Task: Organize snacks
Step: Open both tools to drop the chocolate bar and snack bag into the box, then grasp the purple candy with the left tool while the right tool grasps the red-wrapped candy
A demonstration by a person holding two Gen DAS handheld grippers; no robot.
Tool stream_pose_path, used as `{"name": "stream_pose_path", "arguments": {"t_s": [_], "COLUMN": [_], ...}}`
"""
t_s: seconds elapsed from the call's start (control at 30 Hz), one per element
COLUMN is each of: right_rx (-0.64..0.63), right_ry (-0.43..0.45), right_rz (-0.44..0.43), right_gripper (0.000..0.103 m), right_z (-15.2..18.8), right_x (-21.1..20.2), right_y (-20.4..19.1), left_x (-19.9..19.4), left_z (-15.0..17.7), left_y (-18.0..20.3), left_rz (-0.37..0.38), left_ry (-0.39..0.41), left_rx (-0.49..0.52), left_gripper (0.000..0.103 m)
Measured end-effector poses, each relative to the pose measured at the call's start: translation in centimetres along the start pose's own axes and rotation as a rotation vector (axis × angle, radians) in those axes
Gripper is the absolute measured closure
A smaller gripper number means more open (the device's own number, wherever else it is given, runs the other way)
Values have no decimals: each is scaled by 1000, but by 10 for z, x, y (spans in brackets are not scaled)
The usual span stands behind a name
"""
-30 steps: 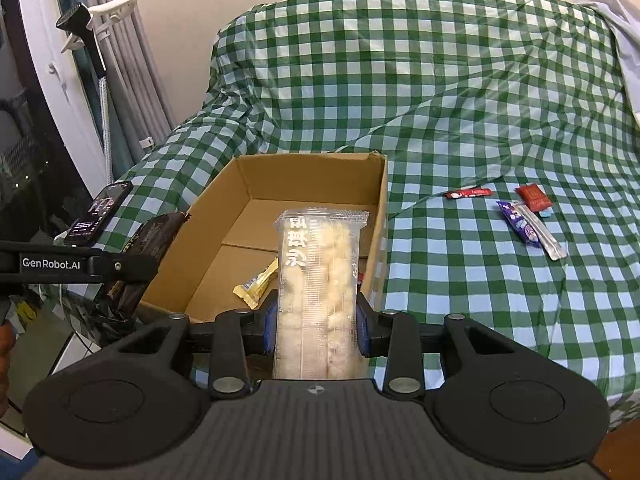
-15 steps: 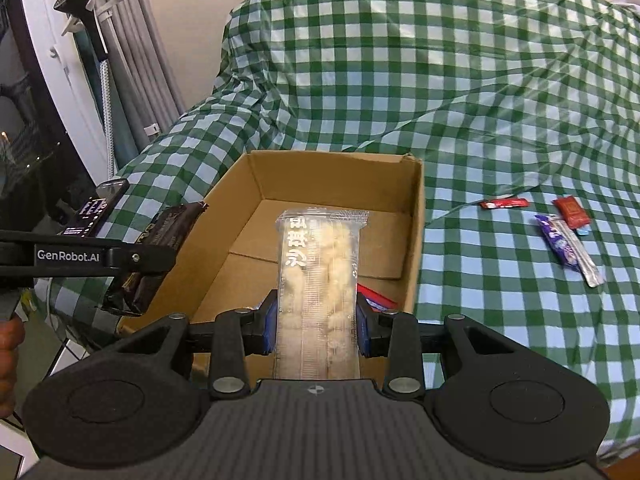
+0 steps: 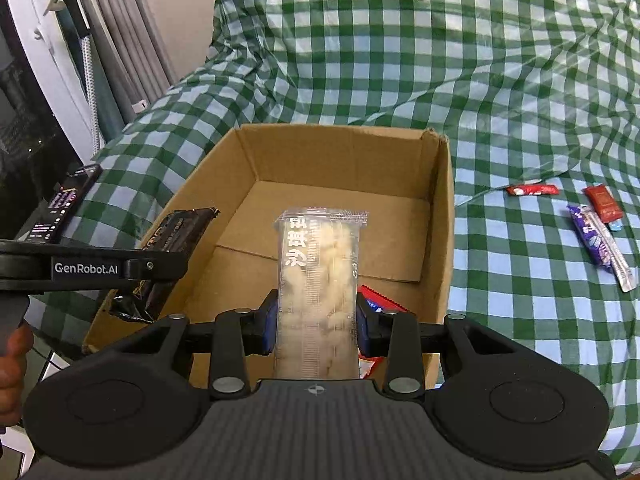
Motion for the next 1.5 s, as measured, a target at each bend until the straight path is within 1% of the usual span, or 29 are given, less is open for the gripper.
{"name": "stream_pose_path", "arguments": {"t_s": [0.33, 0.37, 0.4, 0.43, 0.47, 0.5, 0.53, 0.57, 0.6, 0.67, 0.7, 0.77, 0.9, 1.1, 1.27, 1.5], "right_rx": [10, 12, 15, 21, 31, 41, 48, 54, 53, 38, 35, 49, 63, 40, 42, 34], "right_ry": [-37, -40, -41, -40, -37, -30, -20, -3, 14, 29, 25, 15, 15, 63, 115, 184], "right_rz": [2, 4, 3, -4, -16, -19, -16, -3, 10, 27, 31, 35, 25, 25, 39, 46], "right_gripper": [65, 65, 65, 63, 61, 46, 35, 19, 14, 13, 10, 9, 7, 5, 4, 3], "right_z": [1, 1, 1, 0, -2, -3, -5, -7, -8, -7, -6, -1, 14, 34, 48, 66], "right_x": [24, 26, 28, 29, 30, 29, 28, 24, 20, 11, 8, -2, -27, -65, -95, -131], "right_y": [5, 5, 6, 6, 7, 9, 9, 9, 9, 8, 7, 6, 1, -13, -17, -19], "left_x": [24, 25, 25, 24, 22, 17, 13, 10, 8, 4, 2, -6, -28, -68, -91, -118], "left_z": [3, 2, 1, -1, -3, -4, -4, -5, -4, 0, 3, 10, 25, 51, 68, 87], "left_y": [-5, -5, -5, -5, -4, -4, -4, -4, -4, -4, -5, -5, -3, 10, 24, 40], "left_rz": [-25, -31, -39, -50, -66, -77, -77, -74, -80, -87, -83, -83, -89, -131, -155, -186], "left_ry": [-45, -40, -30, -24, -14, 15, 26, 24, 11, -19, -34, -51, -56, -25, 4, 50], "left_rx": [0, -5, -8, -9, -10, -13, -10, -4, -6, -20, -26, -39, -41, 5, 41, 66], "left_gripper": [60, 53, 42, 10, 1, 0, 0, 0, 0, 0, 0, 0, 0, 0, 0, 0]}}
Point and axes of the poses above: each gripper's, at about its wrist camera, not at the fingertips, and x roughly the way its jaws point, y to its right, z to its underside, the point moved 1 cm from there along x, roughly the way its jaws point, and after that the axes turned 3 degrees about -x, right-handed, at the moved point
